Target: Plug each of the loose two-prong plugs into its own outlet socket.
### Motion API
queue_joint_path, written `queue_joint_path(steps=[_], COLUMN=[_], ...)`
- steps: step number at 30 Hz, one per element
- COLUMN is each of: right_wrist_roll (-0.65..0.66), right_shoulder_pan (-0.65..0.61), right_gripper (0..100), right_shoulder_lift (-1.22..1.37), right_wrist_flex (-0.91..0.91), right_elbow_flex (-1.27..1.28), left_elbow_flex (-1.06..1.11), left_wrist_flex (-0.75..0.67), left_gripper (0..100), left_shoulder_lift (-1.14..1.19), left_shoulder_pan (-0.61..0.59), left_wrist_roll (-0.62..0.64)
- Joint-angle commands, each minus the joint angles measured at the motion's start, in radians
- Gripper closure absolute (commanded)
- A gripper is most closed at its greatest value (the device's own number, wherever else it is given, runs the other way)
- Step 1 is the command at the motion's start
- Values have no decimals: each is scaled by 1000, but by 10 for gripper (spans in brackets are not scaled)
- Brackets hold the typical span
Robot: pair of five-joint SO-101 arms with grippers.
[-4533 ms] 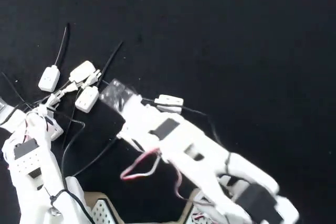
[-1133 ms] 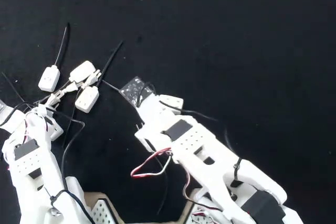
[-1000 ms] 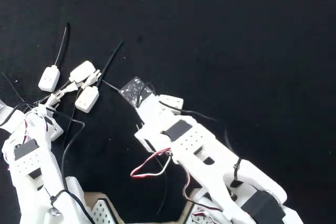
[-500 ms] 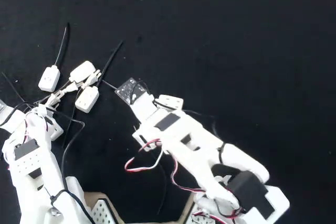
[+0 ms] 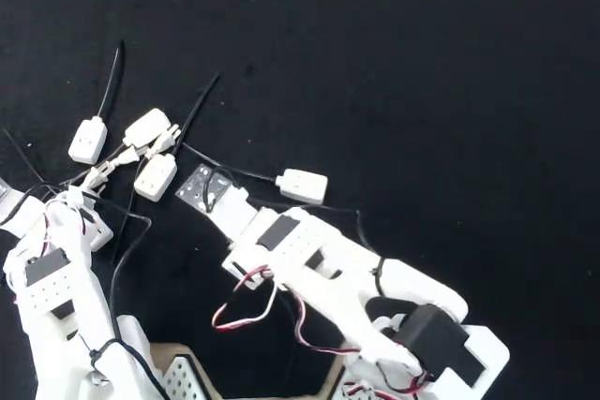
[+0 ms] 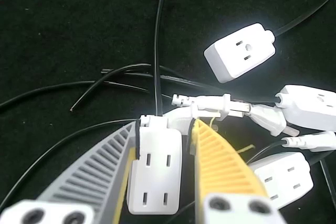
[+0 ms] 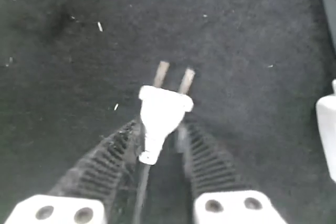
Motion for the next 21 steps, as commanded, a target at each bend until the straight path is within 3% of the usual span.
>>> queue_joint_path(steps=[1,6,10,14,18,21], right_wrist_roll=[14,71,450,812,853,778], right_shoulder_pan=[100,241,307,249,172,170], right_gripper=[988,988,988,987,987,982], right_shoulder_lift=[-25,-137,-186,-165,-139,-130], right_wrist_flex=[38,230,325,351,259,149], right_elbow_flex=[-50,-171,-280,-182,-16,67], left_elbow_flex=[-13,-13,-13,-13,-13,-13], left_wrist_flex=[-15,-15,-15,-14,-12,-12], left_gripper=[830,830,830,830,830,830], left_shoulder_lift=[-20,-20,-20,-20,-20,-20], left_shoulder_pan=[-15,-15,-15,-15,-15,-16], left_wrist_roll=[6,6,6,6,6,6])
